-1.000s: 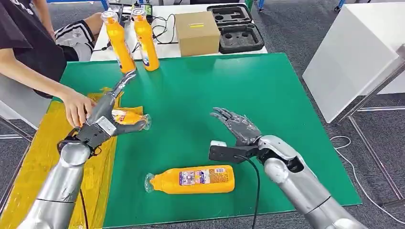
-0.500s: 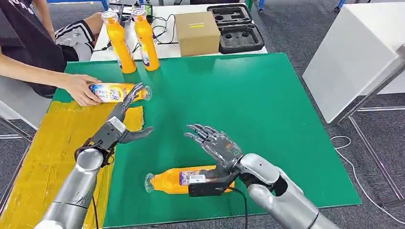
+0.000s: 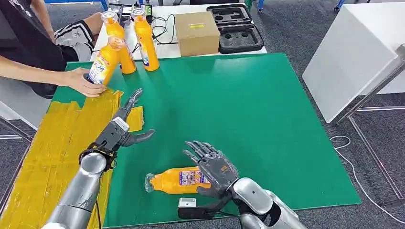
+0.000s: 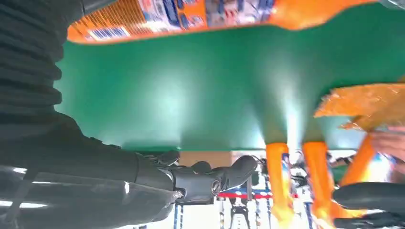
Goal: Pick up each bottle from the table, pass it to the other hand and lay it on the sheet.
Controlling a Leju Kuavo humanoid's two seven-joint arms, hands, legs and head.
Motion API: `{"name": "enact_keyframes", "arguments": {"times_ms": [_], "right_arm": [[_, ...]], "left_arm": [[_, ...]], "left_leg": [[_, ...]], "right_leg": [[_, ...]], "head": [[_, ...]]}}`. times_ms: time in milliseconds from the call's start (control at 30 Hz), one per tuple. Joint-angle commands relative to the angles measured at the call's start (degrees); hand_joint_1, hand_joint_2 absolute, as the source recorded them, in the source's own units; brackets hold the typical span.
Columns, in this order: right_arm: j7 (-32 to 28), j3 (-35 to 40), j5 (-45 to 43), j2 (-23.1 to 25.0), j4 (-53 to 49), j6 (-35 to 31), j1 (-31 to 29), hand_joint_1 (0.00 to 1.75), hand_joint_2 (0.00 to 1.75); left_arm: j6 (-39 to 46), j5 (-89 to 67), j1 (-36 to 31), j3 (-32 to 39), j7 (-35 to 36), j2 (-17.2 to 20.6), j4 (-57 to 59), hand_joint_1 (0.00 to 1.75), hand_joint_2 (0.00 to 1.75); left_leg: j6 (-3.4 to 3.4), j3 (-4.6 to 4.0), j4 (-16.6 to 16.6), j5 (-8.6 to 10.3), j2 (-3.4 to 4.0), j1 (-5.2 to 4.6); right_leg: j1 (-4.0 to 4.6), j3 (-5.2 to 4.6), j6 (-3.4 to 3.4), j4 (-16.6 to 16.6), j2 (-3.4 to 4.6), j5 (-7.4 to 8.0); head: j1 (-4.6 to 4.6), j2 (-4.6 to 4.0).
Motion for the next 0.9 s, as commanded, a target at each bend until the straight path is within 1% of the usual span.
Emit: {"name": "enact_keyframes", "arguments": {"times_ms": [33,67,100,133,233,333,533,600,633,700,733,767,833,867,900], "right_arm": [[0.51,-1.4,0.5,-1.04,1.75,1.68,2.0,0.0,1.75],[0.71,-1.54,0.9,-1.23,2.5,1.94,2.07,0.0,1.75],[0.79,-1.59,1.0,-1.4,2.93,2.12,2.08,0.0,1.75],[0.86,-1.57,1.04,-1.32,3.2,2.27,1.98,0.0,1.75],[0.86,-1.57,1.04,-1.32,3.2,2.27,1.98,0.0,1.75],[1.5,-1.97,1.29,-1.45,4.27,3.28,1.94,0.0,1.75],[1.52,-1.94,1.32,-1.98,5.53,4.1,1.75,0.0,1.75],[1.52,-1.97,1.33,-2.23,6.05,4.22,1.73,0.0,1.75],[1.4,-2.1,1.36,-2.64,7.7,4.22,1.74,0.0,1.75],[2.27,-2.2,1.46,-1.48,9.9,5.24,1.18,0.0,1.75],[2.66,-2.39,1.4,-1.04,10.39,5.5,1.1,0.0,1.75],[2.97,-2.57,1.47,-0.88,10.79,5.72,1.06,0.0,1.75],[3.49,-2.91,1.71,-0.78,11.74,6.07,1.19,0.0,1.75],[3.49,-2.95,1.71,-0.84,11.84,6.07,1.22,0.0,1.75],[3.68,-3.33,1.7,-0.78,12.9,6.18,1.25,0.0,1.75]], "left_arm": [[-0.09,-0.15,0.9,2.71,0.4,-0.89,2.38,0.0,1.75],[-0.08,-0.05,1.63,2.93,0.31,-0.88,1.72,0.0,1.75],[-0.18,0.02,1.87,3.01,0.27,-0.86,1.62,0.0,1.75],[-0.24,0.09,2.0,3.08,0.25,-0.89,1.45,0.0,1.75],[-0.24,0.09,2.0,3.08,0.25,-0.89,1.45,0.0,1.75],[-0.4,0.5,2.26,3.53,0.38,-1.11,1.64,0.0,1.75],[-0.62,0.69,2.38,3.43,0.27,-1.3,2.16,0.0,1.75],[-0.61,0.7,2.53,3.38,0.24,-1.39,2.32,0.0,1.75],[-0.63,0.75,2.57,3.26,0.14,-1.49,3.39,0.0,1.75],[-0.45,1.1,1.36,3.51,-0.18,-1.58,5.34,0.0,1.75],[-0.32,1.08,0.96,3.53,-0.18,-1.65,5.8,0.0,1.75],[-0.36,1.15,0.79,3.51,-0.19,-1.66,6.02,0.0,1.75],[-0.29,1.27,0.84,3.52,-0.16,-1.68,6.14,0.0,1.75],[-0.28,1.27,0.85,3.51,-0.16,-1.68,6.14,0.0,1.75],[-0.31,1.35,1.05,3.49,-0.16,-1.71,6.18,0.0,1.75]], "left_leg": [[-0.09,0.28,-0.06,-0.09,-0.02,0.02],[-0.07,0.21,-0.05,-0.06,-0.02,0.02],[-0.09,0.37,-0.08,-0.11,0.01,0.02],[-0.1,0.35,-0.07,-0.11,0.04,0.03],[-0.06,0.13,-0.05,-0.04,0.01,0.01],[-0.11,0.31,-0.04,-0.11,0.02,0.04],[-0.07,0.22,-0.06,-0.07,0.03,0.02],[-0.1,0.32,-0.06,-0.11,0.05,0.03],[-0.06,0.16,-0.06,-0.04,0.0,0.01],[-0.1,0.36,-0.09,-0.1,-0.01,0.03],[-0.07,0.2,-0.08,-0.05,0.0,0.02],[-0.12,0.39,-0.09,-0.11,0.02,0.04],[-0.07,0.15,-0.06,-0.03,-0.03,0.02],[-0.12,0.32,-0.06,-0.09,-0.03,0.05],[-0.11,0.3,-0.07,-0.07,-0.02,0.05]], "right_leg": [[0.04,0.28,-0.08,-0.07,-0.1,-0.09],[0.03,0.21,-0.06,-0.06,-0.09,-0.06],[0.04,0.36,-0.09,-0.1,-0.09,-0.1],[0.05,0.34,-0.08,-0.09,-0.06,-0.09],[0.02,0.12,-0.05,-0.05,-0.04,-0.03],[0.06,0.31,-0.09,-0.07,-0.07,-0.08],[0.03,0.21,-0.06,-0.07,-0.04,-0.04],[0.04,0.31,-0.09,-0.08,-0.05,-0.07],[0.02,0.16,-0.05,-0.07,-0.06,-0.03],[0.05,0.36,-0.09,-0.12,-0.12,-0.09],[0.03,0.2,-0.06,-0.09,-0.06,-0.03],[0.06,0.39,-0.1,-0.12,-0.08,-0.08],[0.03,0.15,-0.06,-0.07,-0.08,-0.03],[0.07,0.33,-0.1,-0.08,-0.13,-0.07],[0.06,0.3,-0.1,-0.09,-0.12,-0.06]], "head": [[0.0,0.0],[0.0,0.0],[0.0,0.0],[-0.02,0.0],[0.0,0.0],[0.0,0.0],[0.0,0.0],[0.0,0.0],[0.0,0.0],[0.0,0.0],[0.0,0.0],[0.0,0.0],[0.0,0.0],[0.0,0.0],[0.0,0.0]]}}
